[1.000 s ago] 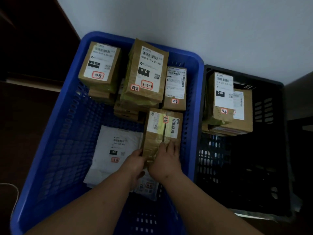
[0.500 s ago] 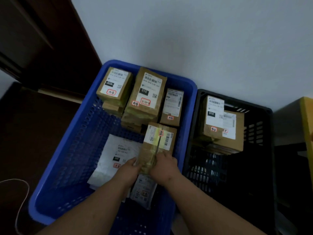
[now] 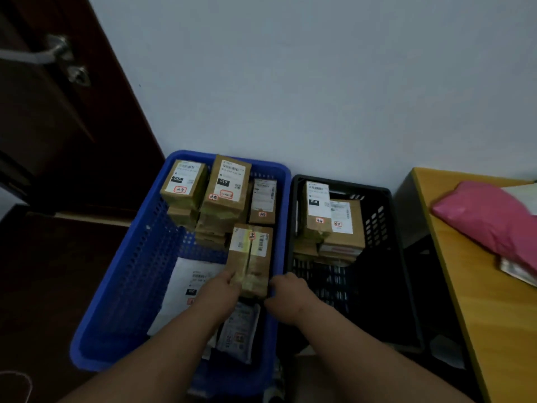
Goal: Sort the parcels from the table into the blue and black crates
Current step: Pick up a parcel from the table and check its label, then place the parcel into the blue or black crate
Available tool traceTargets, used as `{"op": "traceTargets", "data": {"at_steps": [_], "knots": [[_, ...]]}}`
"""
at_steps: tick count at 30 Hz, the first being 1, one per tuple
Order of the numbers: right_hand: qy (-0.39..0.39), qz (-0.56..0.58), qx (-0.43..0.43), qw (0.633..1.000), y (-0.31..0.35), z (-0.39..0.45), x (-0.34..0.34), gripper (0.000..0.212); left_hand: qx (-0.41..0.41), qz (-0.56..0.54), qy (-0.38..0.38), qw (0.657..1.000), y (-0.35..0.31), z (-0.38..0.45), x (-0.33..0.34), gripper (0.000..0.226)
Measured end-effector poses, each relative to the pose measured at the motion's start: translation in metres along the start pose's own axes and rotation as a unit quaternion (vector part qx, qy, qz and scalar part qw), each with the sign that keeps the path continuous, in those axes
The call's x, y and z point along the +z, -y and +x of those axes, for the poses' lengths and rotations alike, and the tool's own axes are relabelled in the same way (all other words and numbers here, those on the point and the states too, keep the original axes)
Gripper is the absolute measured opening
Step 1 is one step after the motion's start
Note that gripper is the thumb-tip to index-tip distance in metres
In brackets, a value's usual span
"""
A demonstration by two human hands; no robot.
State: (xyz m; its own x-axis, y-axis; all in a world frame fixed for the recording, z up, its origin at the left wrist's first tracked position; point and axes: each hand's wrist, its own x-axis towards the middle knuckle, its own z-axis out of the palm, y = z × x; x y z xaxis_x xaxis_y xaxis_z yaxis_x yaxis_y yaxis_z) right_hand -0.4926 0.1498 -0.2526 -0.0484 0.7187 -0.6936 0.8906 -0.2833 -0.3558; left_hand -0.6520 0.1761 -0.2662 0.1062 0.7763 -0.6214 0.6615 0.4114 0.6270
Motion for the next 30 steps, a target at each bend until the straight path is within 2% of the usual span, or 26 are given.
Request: {"op": "traceTargets", "data": {"at_steps": [8,11,16,24,30], "knots": [[-0.047,0.014,0.02,0.999,-0.053,-0.076,-0.007,0.056,0.105,0.062,-0.089,0.988,-0.045,-0.063,0.021,0.023],[-0.069,0.025,0.025,0.997,-0.087,-0.103,-0.018,0.057,0.144,0.097,-0.097,0.98,-0.075,-0.079,0.046,0.004],[-0.089,0.04,0.039,0.994,-0.163,-0.153,-0.033,0.055,0.207,0.165,-0.088,0.96,-0.131,-0.106,0.117,0.012],[-0.139,0.072,0.119,0.981,-0.346,-0.258,-0.063,0.05,0.294,0.229,-0.041,0.927,-0.227,-0.154,0.299,0.019],[-0.205,0.126,0.158,0.958,-0.431,-0.289,-0.08,0.047,0.298,0.273,-0.019,0.914,-0.268,-0.148,0.371,0.066]]}}
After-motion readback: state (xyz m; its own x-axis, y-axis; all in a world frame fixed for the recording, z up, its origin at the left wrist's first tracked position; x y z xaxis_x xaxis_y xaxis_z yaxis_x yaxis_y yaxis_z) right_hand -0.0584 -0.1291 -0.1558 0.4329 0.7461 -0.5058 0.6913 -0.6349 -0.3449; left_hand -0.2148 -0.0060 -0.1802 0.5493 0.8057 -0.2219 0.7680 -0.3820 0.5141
